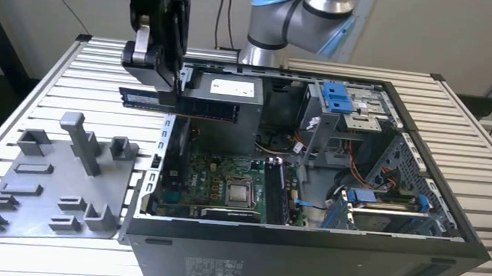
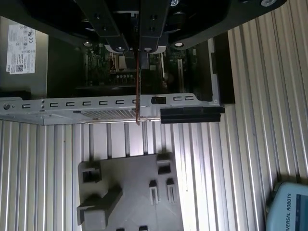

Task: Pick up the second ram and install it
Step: 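Pick up the second ram and move it above second insertion slot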

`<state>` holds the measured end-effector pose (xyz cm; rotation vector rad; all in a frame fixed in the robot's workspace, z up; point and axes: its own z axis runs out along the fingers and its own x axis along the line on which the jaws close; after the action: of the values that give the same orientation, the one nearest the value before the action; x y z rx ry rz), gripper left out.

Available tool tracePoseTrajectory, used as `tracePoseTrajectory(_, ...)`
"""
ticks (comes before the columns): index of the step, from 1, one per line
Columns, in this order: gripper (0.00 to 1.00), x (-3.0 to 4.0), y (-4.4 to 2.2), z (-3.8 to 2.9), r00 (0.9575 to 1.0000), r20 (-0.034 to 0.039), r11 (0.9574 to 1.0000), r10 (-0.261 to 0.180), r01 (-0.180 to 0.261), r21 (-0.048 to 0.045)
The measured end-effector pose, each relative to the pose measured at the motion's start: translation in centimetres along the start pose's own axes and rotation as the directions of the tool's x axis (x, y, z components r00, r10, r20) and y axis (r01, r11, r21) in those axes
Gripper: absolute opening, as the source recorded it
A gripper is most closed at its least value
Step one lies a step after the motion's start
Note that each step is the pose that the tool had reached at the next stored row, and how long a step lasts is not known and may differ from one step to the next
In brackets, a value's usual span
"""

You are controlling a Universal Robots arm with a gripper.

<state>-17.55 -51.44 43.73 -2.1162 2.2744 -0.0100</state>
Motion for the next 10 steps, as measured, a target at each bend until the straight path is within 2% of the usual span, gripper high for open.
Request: tracePoseTrajectory(10,0.14,-0.19,-2.6,0.08,1.0,0.0,1.0,0.0,0.0,-0.0004)
